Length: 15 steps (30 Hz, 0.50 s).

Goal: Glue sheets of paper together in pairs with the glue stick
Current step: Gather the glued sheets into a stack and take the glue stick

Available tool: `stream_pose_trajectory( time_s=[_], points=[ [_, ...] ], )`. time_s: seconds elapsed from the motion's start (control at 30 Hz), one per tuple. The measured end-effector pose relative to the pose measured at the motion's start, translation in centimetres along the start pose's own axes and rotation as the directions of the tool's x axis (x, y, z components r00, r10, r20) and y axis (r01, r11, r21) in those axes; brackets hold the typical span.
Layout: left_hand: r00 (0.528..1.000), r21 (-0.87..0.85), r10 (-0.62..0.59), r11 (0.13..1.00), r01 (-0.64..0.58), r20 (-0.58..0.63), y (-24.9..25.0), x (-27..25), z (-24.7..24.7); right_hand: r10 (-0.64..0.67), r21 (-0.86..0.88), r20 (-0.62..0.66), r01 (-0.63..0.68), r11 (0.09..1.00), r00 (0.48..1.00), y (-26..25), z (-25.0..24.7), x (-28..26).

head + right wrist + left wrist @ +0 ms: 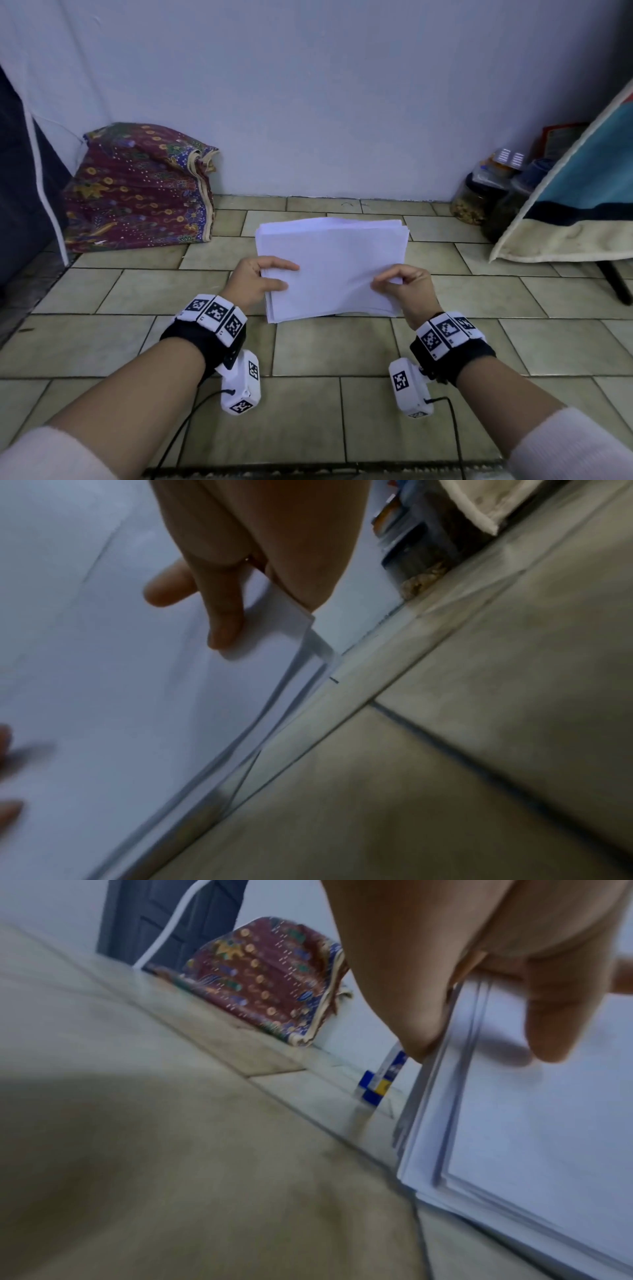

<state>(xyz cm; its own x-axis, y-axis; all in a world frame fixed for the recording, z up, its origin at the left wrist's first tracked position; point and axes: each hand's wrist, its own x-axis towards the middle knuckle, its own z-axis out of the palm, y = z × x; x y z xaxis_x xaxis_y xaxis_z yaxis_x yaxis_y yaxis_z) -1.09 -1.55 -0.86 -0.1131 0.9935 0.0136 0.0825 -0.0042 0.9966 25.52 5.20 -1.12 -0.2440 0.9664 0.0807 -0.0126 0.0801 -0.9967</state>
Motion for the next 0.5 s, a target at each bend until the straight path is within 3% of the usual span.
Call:
stream_pose_trajectory(
  time_s=[0.13, 0.3, 0.5],
  points=[
    [0.997, 0.036, 0.07, 0.997, -0.07, -0.021, -0.1, 0.2, 0.2, -0.061, -0.055, 0.056, 0.064, 0.996, 0.997, -0.4, -0.1, 0.0],
    [0.986, 0.086, 0.146, 0.986, -0.139, -0.083, -1.2, -0.2, 0.5, -0.11, 0.016, 0.033, 0.109, 0.994, 0.993, -0.4, -0.1, -0.7],
    [0.961, 0.185, 0.27, 0.949, -0.254, -0.065, -0.5, -0.7, 0.2, -0.203, -0.03, 0.067, 0.206, 0.978, 0.977, -0.6, -0.8, -1.2]
  ],
)
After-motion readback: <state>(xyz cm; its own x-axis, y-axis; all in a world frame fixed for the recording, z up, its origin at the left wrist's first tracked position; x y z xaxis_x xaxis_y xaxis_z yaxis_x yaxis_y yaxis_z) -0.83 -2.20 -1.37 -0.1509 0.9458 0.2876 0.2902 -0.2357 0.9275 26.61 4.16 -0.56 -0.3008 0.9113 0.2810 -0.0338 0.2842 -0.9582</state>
